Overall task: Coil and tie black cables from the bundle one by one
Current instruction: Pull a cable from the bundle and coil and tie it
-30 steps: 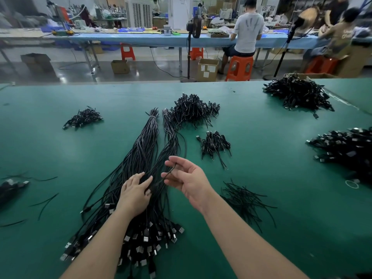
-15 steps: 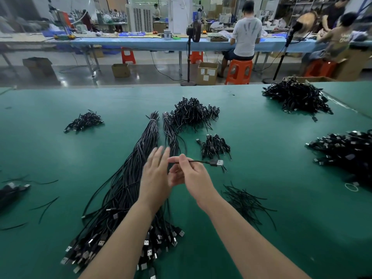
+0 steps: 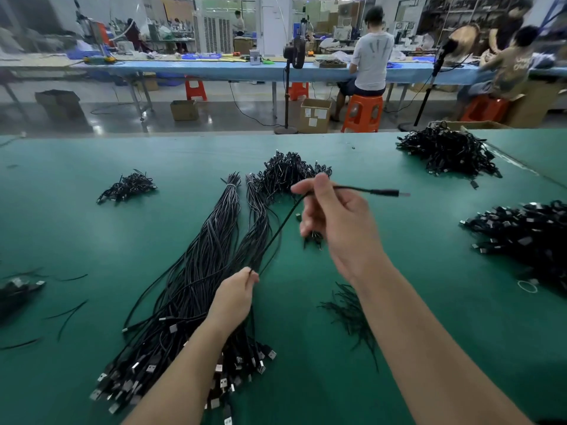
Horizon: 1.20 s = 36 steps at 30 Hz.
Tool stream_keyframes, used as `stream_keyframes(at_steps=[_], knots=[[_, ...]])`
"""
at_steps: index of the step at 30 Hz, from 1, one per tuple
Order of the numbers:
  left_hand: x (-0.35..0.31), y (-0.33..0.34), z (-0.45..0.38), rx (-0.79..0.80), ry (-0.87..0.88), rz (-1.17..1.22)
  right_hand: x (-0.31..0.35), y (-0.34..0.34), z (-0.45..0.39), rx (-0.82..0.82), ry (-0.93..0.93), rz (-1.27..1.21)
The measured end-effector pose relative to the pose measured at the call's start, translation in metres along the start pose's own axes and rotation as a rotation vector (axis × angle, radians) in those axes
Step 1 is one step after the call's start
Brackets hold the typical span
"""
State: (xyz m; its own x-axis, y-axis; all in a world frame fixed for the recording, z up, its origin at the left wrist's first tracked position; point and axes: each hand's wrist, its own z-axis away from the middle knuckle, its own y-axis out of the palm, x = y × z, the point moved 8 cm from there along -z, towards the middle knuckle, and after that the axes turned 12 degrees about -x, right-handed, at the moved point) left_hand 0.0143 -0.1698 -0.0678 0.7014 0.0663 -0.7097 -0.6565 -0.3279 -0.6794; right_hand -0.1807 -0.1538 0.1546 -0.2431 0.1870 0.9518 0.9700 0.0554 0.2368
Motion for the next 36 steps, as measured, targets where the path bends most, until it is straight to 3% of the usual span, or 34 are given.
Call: stream_keyframes(at_steps=[7,9,12,14,17,20,22,25,29,36], knots=[[0.016,-0.018,0.011,0.044,-0.046,-0.061,0.041,-0.019,-0.009,-0.041,-0.034,-0.218],[0.01,-0.022,0.012,0.13,-0.08,-0.138,0.037,-0.022,-0.011,-0.047,-0.024,-0.206],[-0.015,-0.024,0.017,0.46,-0.075,-0.42,0.016,-0.018,-0.01,-0.023,0.018,0.056],[-0.045,-0.036,0.019,0.551,-0.008,-0.457,-0.003,-0.012,-0.005,0.023,0.048,0.31],[-0.111,-0.06,0.018,0.507,0.106,-0.221,-0.024,-0.008,0.001,0.041,0.063,0.568],[-0.17,-0.083,0.015,0.239,0.266,0.116,-0.039,-0.006,0.006,0.059,0.11,0.505],[-0.184,-0.088,0.016,0.133,0.27,0.192,-0.044,-0.005,0.008,0.086,0.147,0.452],[-0.181,-0.083,0.018,0.114,0.173,0.307,-0.048,-0.009,0.008,0.092,0.162,0.437],[-0.169,-0.091,0.014,-0.078,0.178,0.219,-0.04,-0.025,0.0,-0.025,0.087,0.432],[-0.161,-0.069,0.021,0.098,0.073,0.416,-0.041,-0.028,0.002,-0.067,0.067,0.331]])
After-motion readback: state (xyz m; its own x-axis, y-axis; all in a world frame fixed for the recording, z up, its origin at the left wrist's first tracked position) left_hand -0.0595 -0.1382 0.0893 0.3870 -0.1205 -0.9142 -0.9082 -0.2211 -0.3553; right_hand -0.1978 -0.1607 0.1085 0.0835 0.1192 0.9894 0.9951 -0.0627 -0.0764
